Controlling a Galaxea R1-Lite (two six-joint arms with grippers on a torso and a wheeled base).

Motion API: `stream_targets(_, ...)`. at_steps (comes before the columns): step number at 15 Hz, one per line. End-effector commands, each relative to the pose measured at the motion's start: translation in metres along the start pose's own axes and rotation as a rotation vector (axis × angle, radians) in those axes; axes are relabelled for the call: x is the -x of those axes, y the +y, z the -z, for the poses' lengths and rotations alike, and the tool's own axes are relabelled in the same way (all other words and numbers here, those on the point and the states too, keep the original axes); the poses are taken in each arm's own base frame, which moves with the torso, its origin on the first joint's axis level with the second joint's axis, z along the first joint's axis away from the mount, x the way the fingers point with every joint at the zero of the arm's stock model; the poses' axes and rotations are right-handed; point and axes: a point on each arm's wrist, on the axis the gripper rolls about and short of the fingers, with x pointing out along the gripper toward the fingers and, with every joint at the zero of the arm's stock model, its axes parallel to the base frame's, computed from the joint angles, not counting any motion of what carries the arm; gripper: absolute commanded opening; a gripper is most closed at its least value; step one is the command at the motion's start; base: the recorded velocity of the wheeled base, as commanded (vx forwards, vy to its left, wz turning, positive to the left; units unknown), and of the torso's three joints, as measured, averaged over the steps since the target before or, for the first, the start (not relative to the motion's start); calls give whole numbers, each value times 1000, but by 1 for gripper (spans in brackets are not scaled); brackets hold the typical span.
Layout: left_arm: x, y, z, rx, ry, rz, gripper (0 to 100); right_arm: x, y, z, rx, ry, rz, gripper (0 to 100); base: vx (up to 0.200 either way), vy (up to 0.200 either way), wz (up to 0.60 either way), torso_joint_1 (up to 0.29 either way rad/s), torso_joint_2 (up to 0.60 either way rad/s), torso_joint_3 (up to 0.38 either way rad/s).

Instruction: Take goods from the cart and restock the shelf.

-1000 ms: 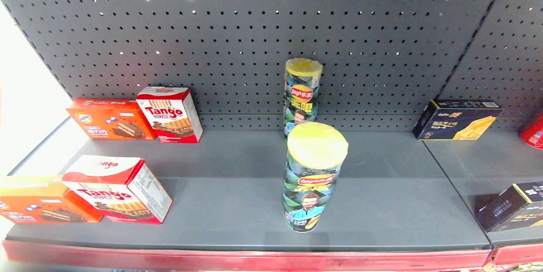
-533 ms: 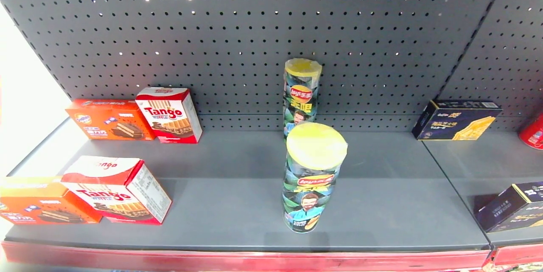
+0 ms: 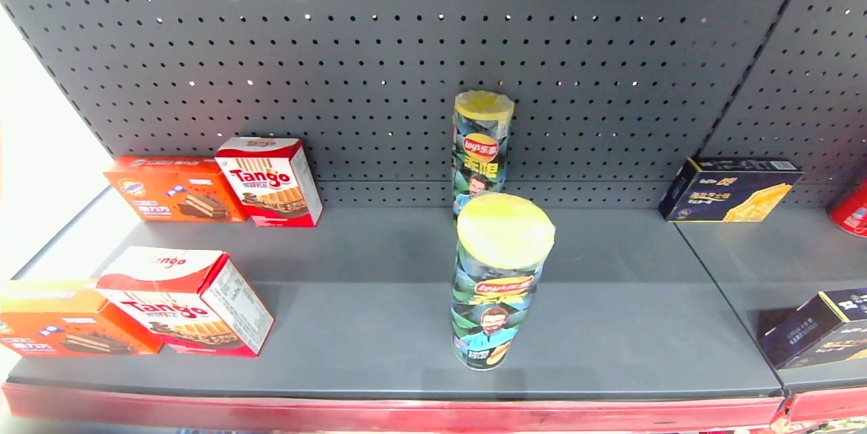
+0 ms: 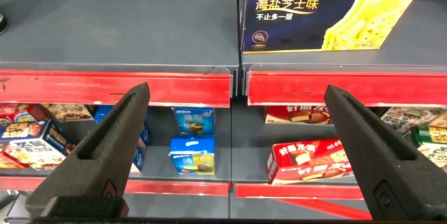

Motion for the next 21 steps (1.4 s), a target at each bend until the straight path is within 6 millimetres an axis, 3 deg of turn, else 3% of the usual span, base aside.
stream_targets(1,0,0,0,2,0,-1,100,0,0,0,0,1,-1,100,0,0,0,0,0,0)
stream_targets(21,0,0,0,2,-1,-2,100,0,0,0,0,2,-4,100,0,0,0,0,0,0)
